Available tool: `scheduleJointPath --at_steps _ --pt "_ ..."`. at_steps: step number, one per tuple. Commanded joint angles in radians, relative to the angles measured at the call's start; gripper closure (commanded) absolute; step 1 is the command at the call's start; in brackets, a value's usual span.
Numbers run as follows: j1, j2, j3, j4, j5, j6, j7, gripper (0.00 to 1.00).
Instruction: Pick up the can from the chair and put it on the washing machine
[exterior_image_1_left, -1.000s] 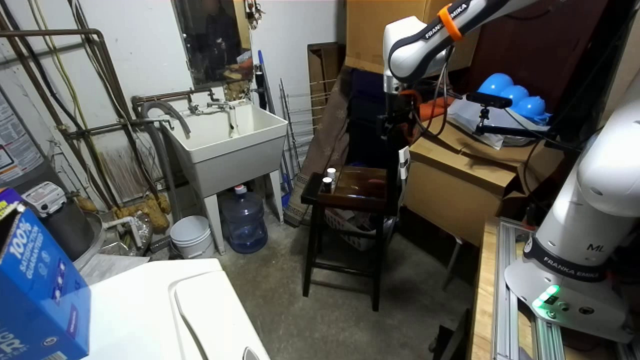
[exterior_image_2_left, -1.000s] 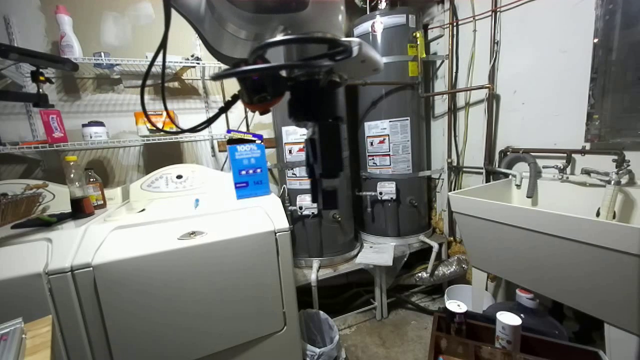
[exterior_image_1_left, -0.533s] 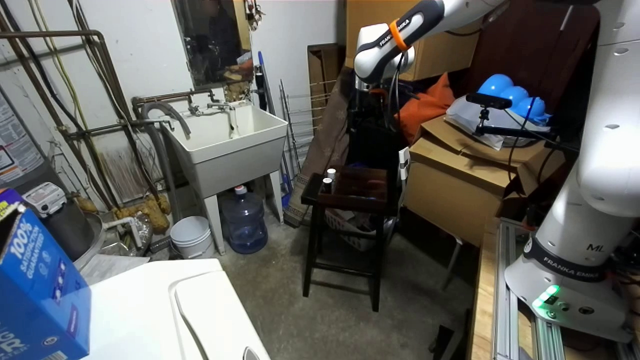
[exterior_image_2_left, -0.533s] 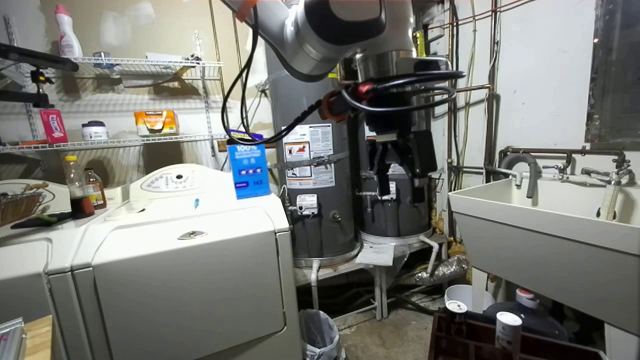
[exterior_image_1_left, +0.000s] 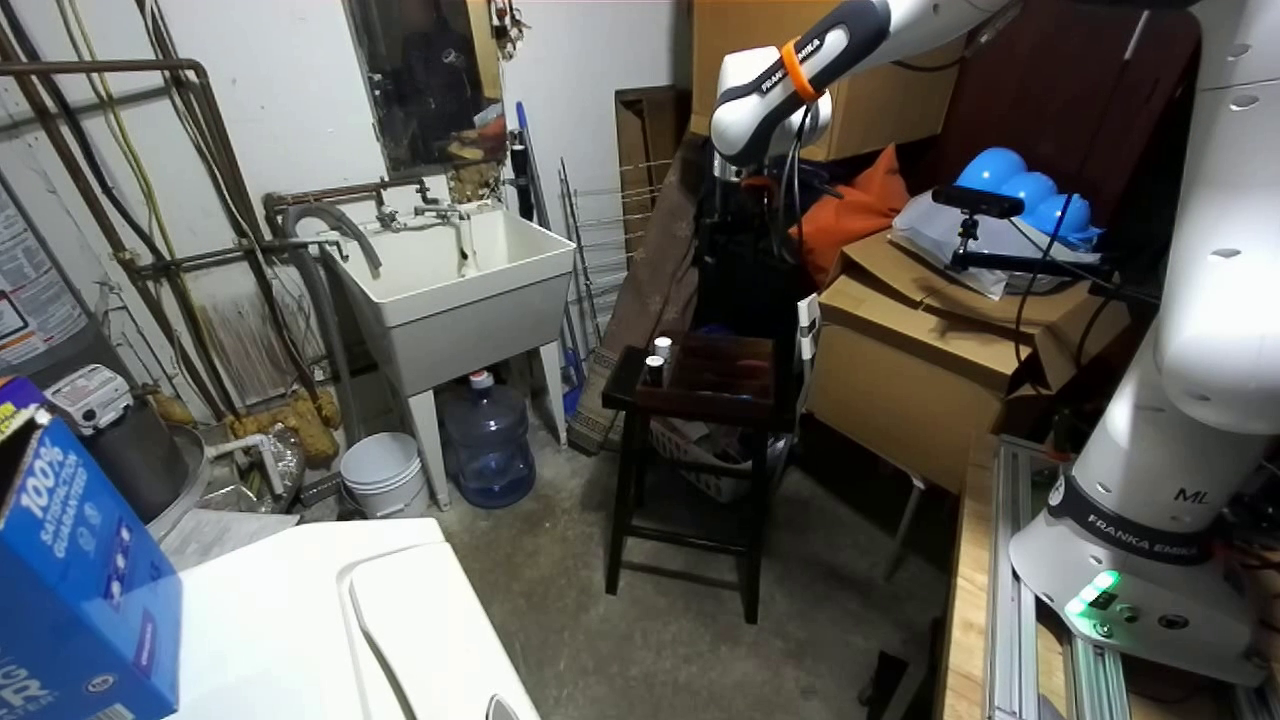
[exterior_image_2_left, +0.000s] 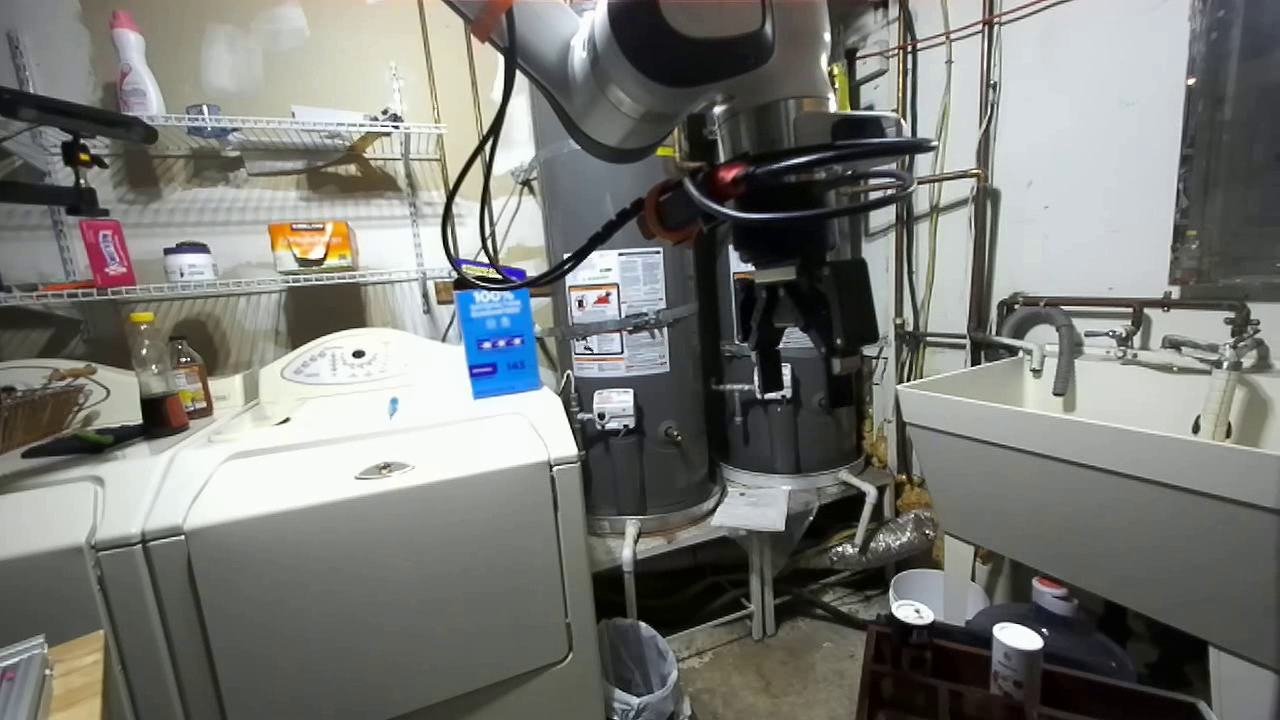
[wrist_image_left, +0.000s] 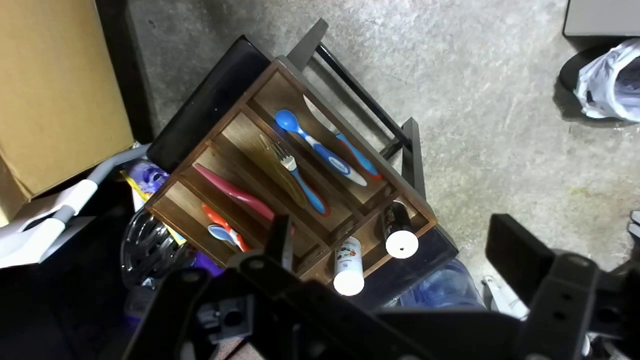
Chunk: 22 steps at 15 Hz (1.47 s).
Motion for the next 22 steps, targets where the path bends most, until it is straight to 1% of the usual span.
scheduleJointPath --at_steps 1,4,6,7,8,9,11,14,15,17,18,19,20,22 --pt "0.005 0.001 -0.005 0.002 0.002 -0.002 -0.002 0.0" --pt "0.005 0.001 -0.005 0.002 0.002 -0.002 -0.002 0.0" --pt "0.008 0.045 -0.003 0.036 -0.018 0.005 -0.021 0.0" --pt "0.004 0.106 0.005 0.088 -0.028 0.009 -0.071 0.0" --pt "0.007 0.152 0.007 0.127 -0.047 -0.01 -0.091 0.0" --pt "0.001 0.197 0.018 0.163 -0.049 -0.004 -0.146 0.0" --pt "-0.021 0.315 0.045 0.275 -0.033 0.016 -0.249 0.0" --pt "-0.048 0.455 0.075 0.427 -0.029 0.023 -0.349 0.0" --pt "-0.057 0.507 0.087 0.481 -0.027 0.005 -0.381 0.0" --pt "-0.103 0.592 0.132 0.579 0.016 -0.06 -0.462 0.0" --pt "-0.135 0.625 0.165 0.625 0.047 -0.085 -0.51 0.0" --pt "-0.079 0.535 0.114 0.482 -0.004 -0.013 -0.419 0.0" --pt "-0.1 0.571 0.132 0.523 0.011 -0.03 -0.451 0.0" --pt "-0.123 0.609 0.147 0.574 0.021 -0.045 -0.479 0.0"
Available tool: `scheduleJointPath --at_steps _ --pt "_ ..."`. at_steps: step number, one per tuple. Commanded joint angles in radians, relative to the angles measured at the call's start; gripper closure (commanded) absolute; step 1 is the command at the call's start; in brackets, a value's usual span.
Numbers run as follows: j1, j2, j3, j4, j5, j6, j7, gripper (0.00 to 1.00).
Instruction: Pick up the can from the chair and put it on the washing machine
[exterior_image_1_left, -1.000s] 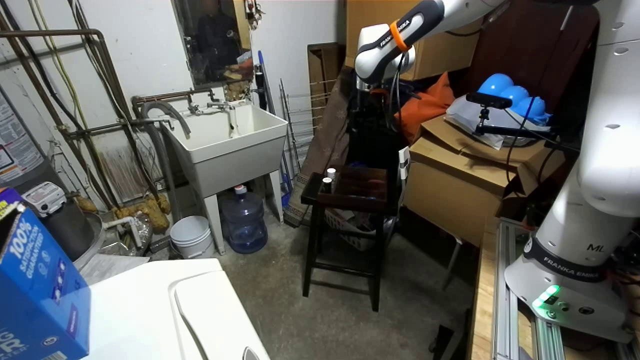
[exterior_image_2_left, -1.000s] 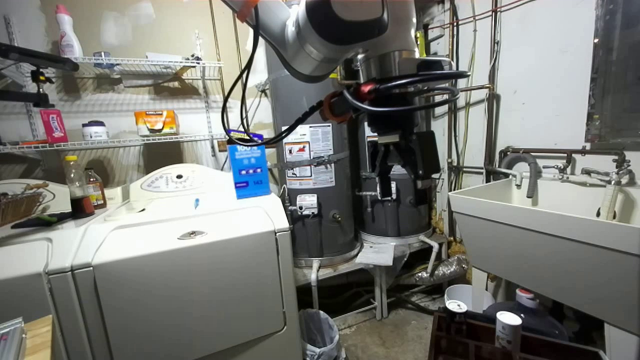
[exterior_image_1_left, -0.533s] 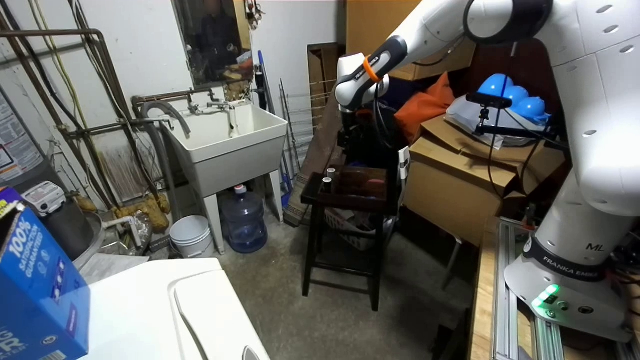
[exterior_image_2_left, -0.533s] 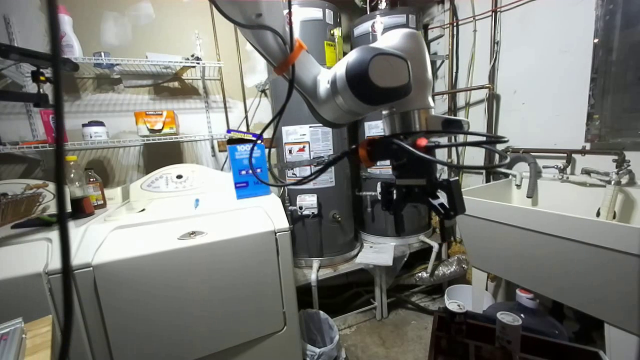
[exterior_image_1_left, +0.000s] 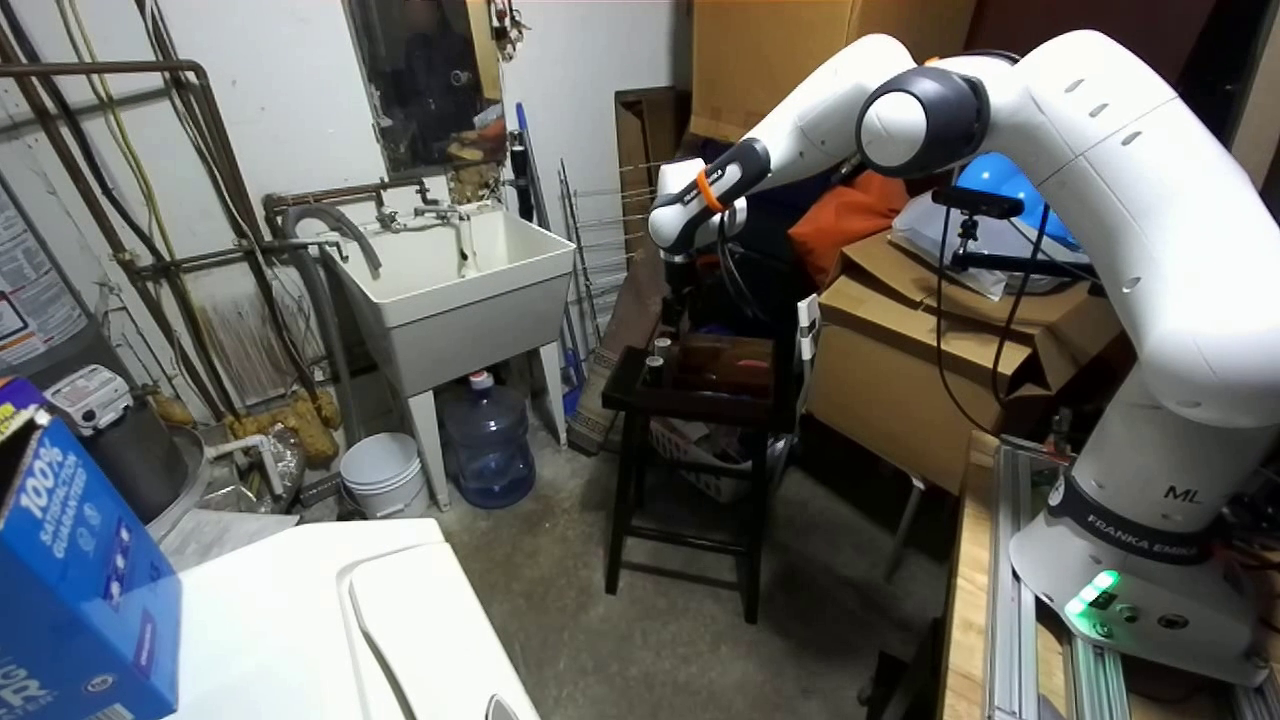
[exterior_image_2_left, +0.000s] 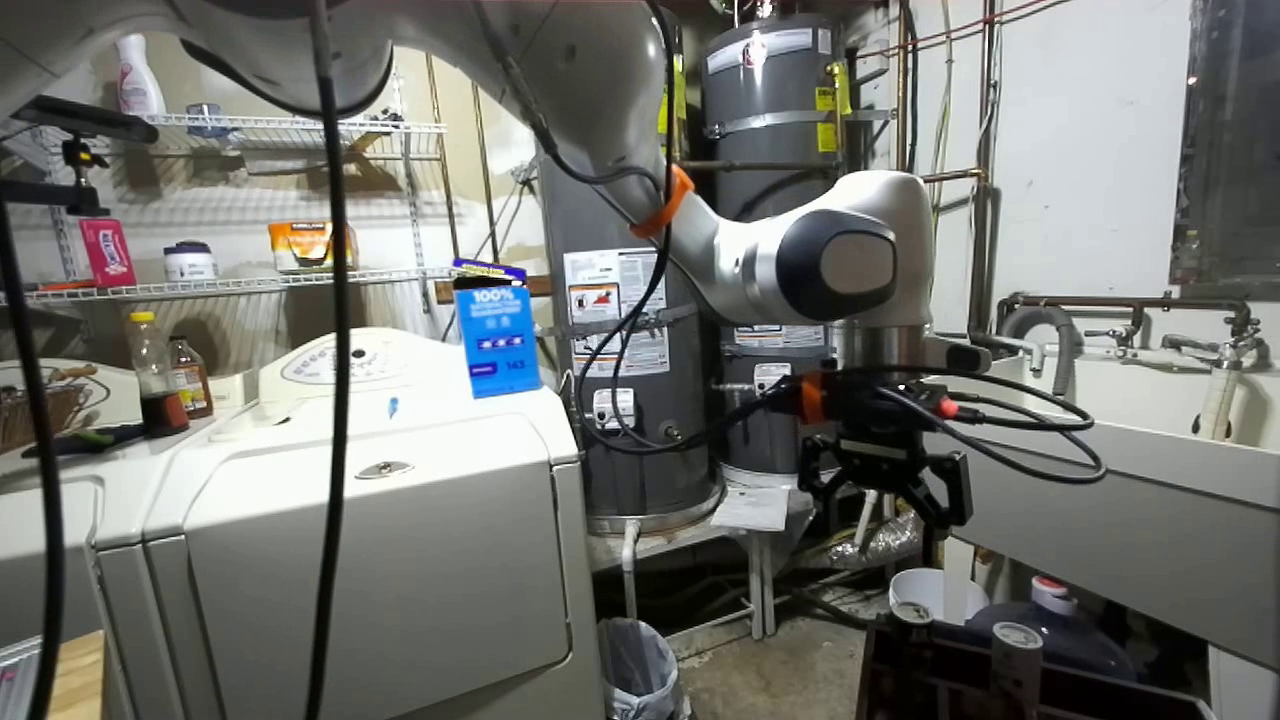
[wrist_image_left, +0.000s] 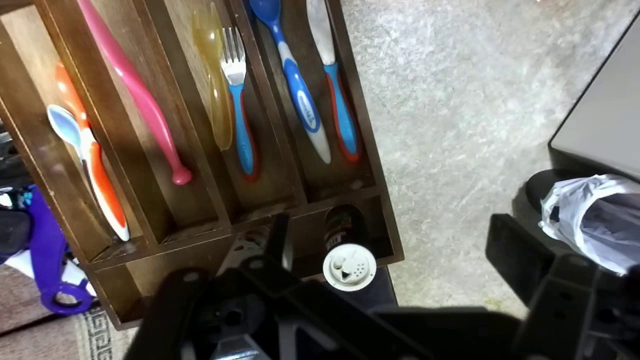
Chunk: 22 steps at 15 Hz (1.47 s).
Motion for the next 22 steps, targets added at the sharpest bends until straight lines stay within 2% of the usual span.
scheduleJointPath --at_steps 1,2,6,9,11,14,16,18,22 --pt "-0.004 0.008 0.001 0.016 0.002 -0.007 -0.005 0.0" --pt "-0.004 0.008 0.002 0.02 0.003 -0.009 -0.006 0.0" --pt "-0.032 0.043 0.038 -0.033 -0.013 0.296 -0.138 0.0" --pt "-0.101 0.092 0.13 -0.051 0.012 0.485 -0.275 0.0" --pt "-0.144 0.127 0.2 -0.052 0.023 0.546 -0.34 0.0" --pt "-0.228 0.182 0.319 -0.037 0.046 0.597 -0.433 0.0" --pt "-0.262 0.192 0.36 -0.045 0.064 0.585 -0.444 0.0" --pt "-0.283 0.191 0.374 -0.058 0.078 0.554 -0.434 0.0" --pt "-0.288 0.196 0.353 -0.054 0.093 0.514 -0.402 0.0"
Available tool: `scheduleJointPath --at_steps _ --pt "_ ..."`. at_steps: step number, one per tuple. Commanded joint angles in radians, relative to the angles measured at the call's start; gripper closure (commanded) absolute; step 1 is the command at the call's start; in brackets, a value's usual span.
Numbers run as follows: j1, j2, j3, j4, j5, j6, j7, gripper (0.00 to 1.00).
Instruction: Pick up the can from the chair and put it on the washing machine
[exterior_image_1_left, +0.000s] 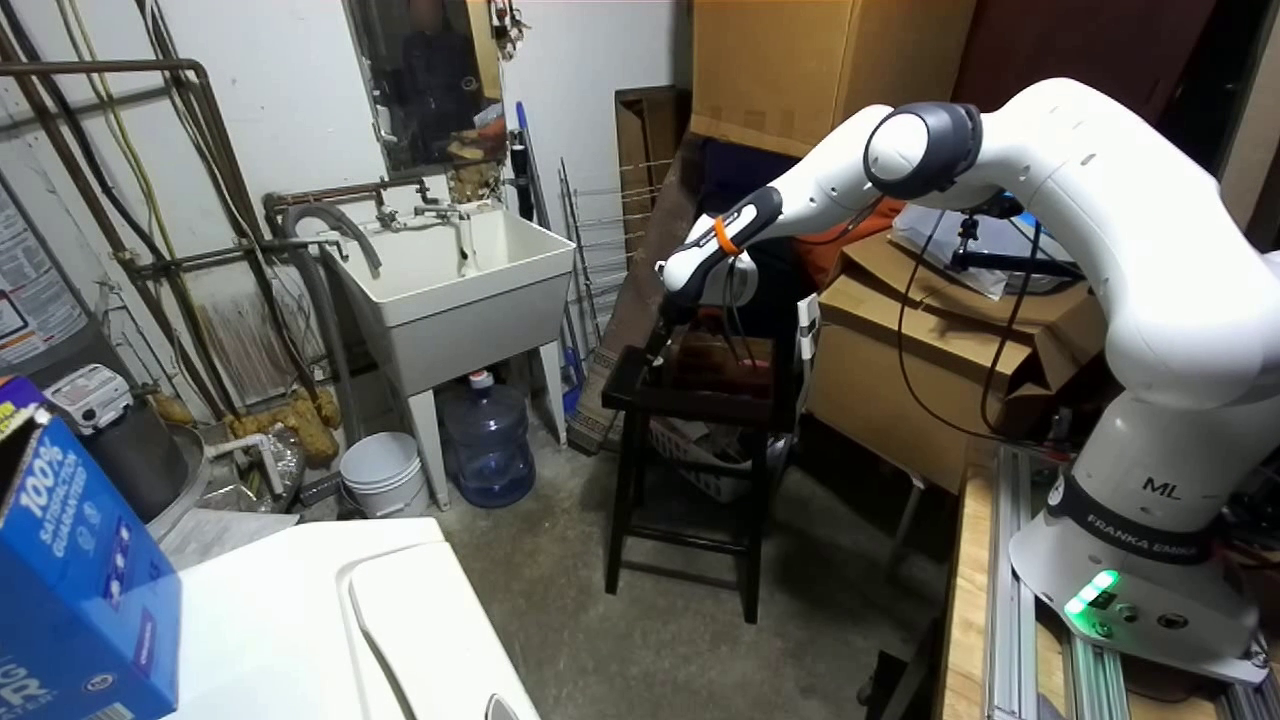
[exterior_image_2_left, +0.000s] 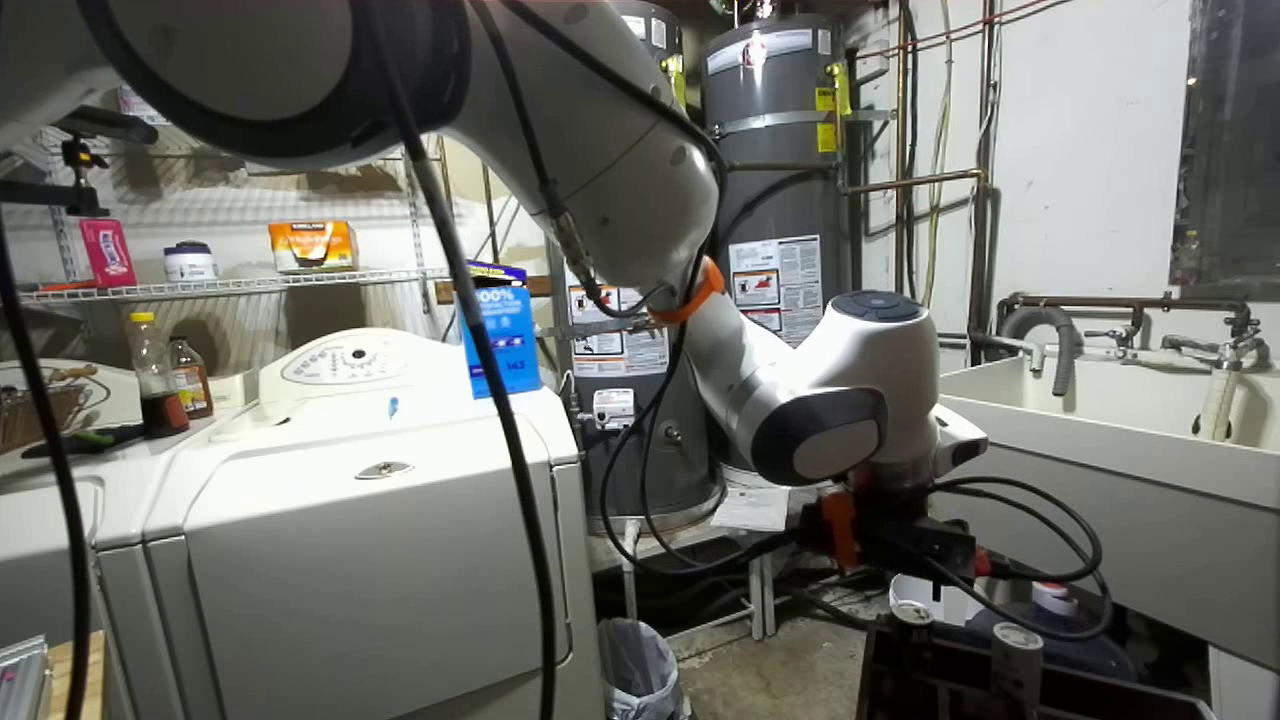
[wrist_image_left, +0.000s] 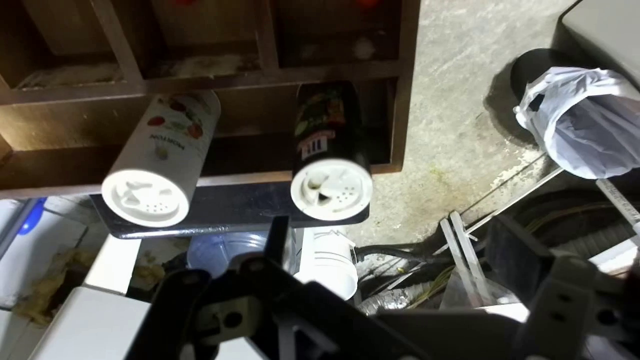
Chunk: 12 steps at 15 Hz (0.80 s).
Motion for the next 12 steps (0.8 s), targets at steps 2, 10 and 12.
scheduleJointPath --at_steps 2,10,12 --pt "0.002 0.003 -0.021 -0.002 0.035 -0.032 0.024 0.0" --pt "0.079 0.041 -0.122 0.066 0.006 -0.025 0.115 0.0" --pt "0.092 0.054 -0.13 0.092 0.005 -0.019 0.123 0.0"
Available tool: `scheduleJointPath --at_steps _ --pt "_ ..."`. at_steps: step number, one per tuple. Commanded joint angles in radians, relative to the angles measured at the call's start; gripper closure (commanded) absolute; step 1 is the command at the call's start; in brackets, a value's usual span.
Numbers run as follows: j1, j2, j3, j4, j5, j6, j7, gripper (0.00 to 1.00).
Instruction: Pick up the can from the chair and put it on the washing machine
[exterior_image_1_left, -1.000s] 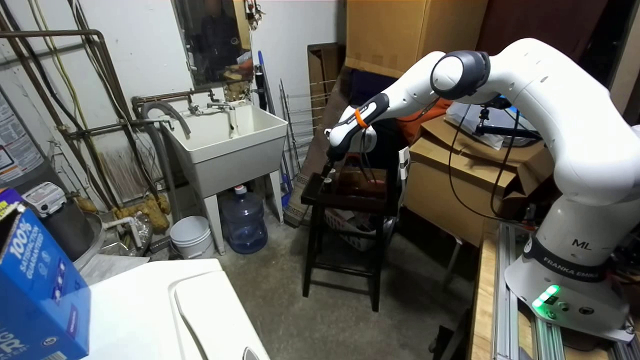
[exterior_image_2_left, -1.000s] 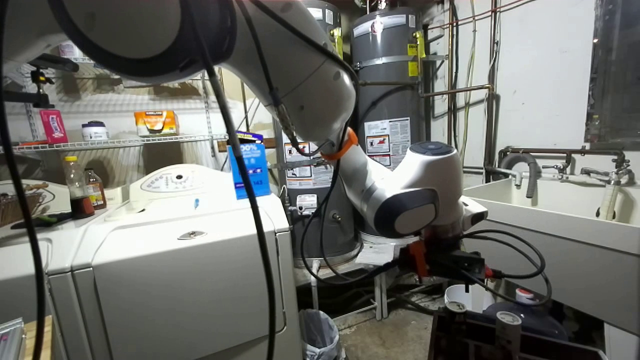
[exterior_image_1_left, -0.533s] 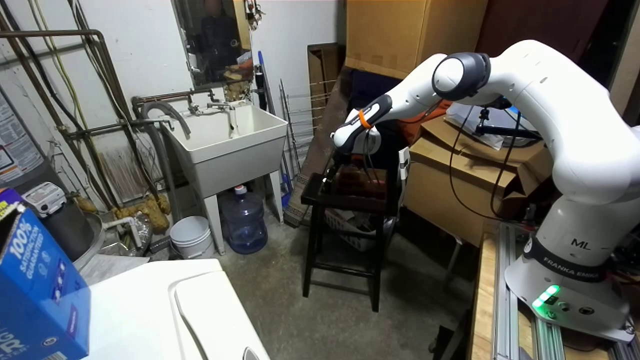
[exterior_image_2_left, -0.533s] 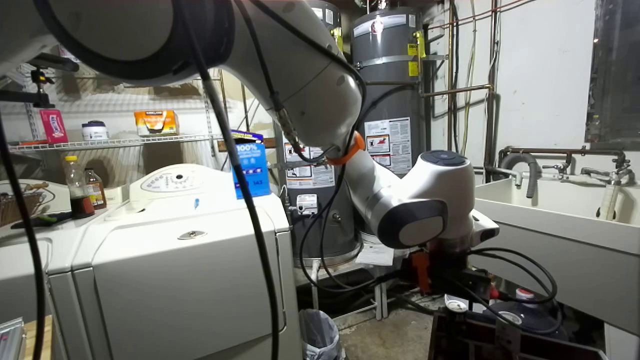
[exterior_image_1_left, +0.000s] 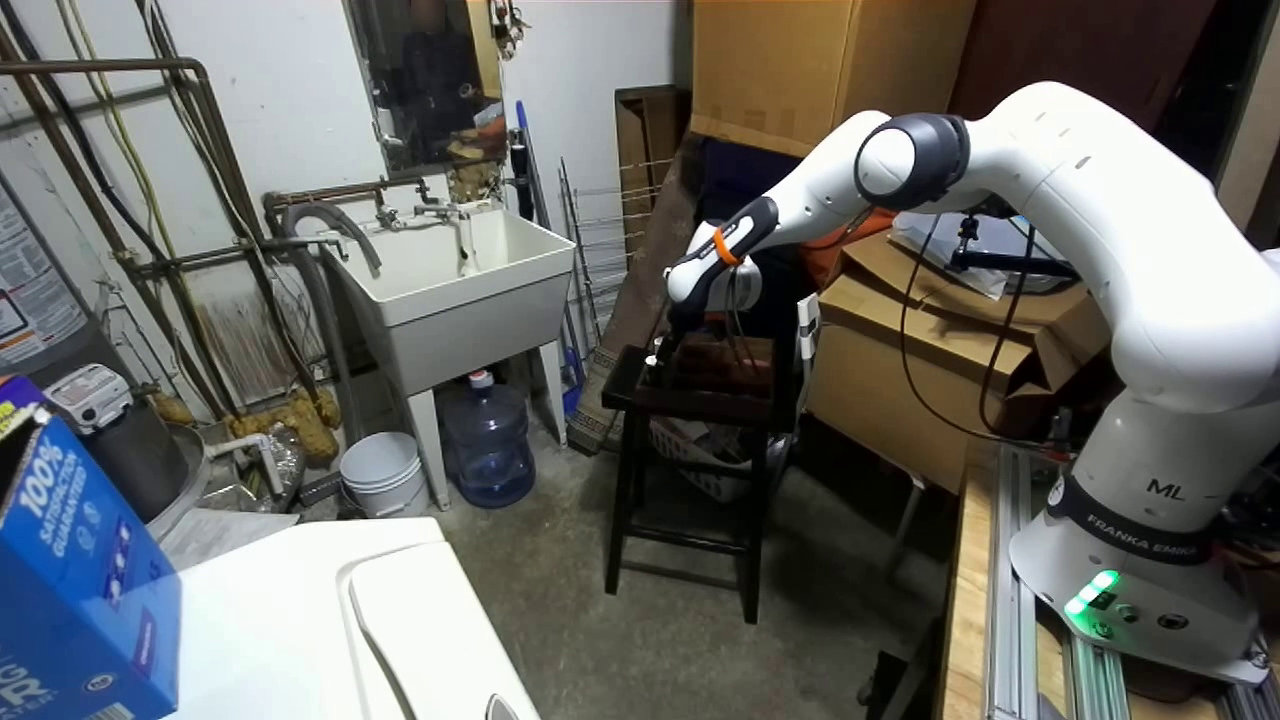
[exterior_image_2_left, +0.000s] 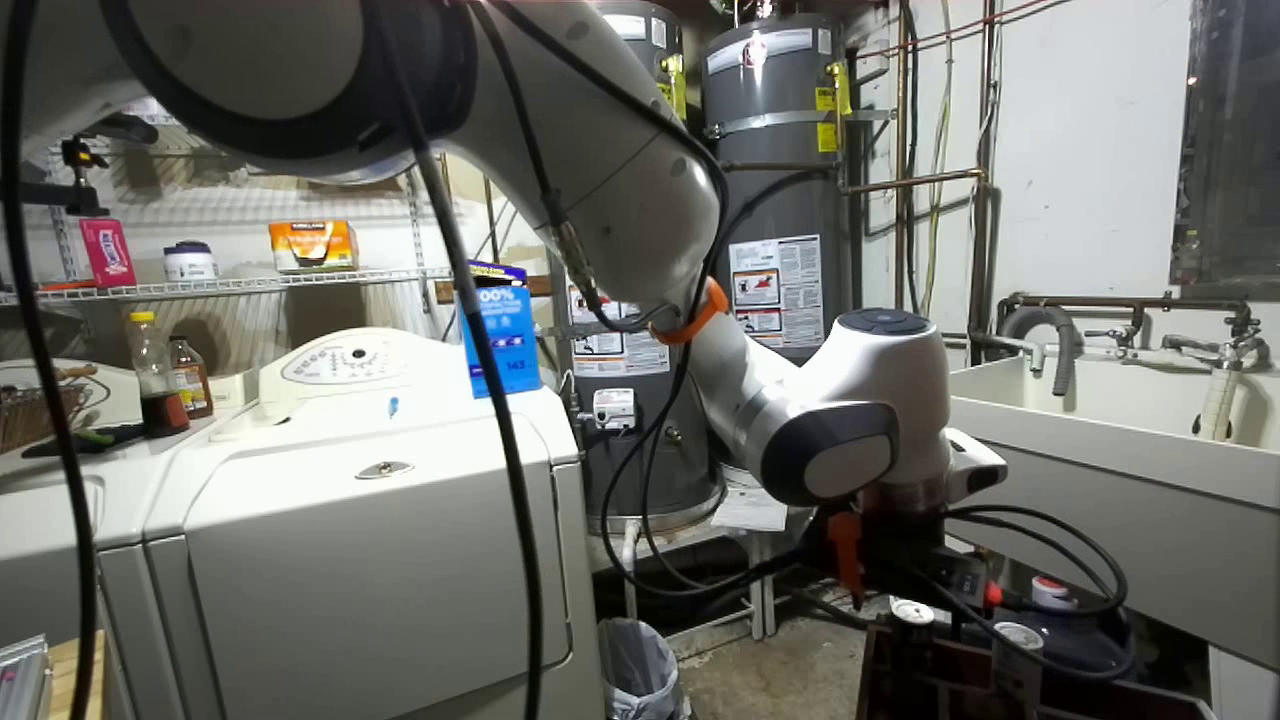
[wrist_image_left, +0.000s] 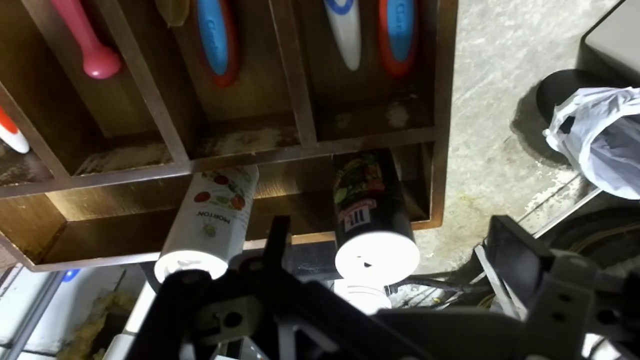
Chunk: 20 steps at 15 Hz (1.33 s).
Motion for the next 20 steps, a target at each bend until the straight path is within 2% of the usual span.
scheduleJointPath --at_steps 1,8,11,12,13,15,20 --pt "0.039 0.043 -0.03 0.083 -0.002 -0.007 0.034 0.0" --pt "0.05 0.114 -0.028 0.178 0.002 -0.034 0.029 0.0" --pt "0.053 0.141 -0.028 0.21 0.0 -0.031 0.027 0.1" --pt "0.053 0.148 -0.027 0.221 0.0 -0.031 0.027 0.19" --pt "0.055 0.157 -0.027 0.232 0.0 -0.035 0.027 0.33" --pt "0.057 0.171 -0.024 0.251 0.0 -0.034 0.023 0.44" --pt "0.062 0.189 -0.022 0.281 -0.002 -0.036 0.019 0.79"
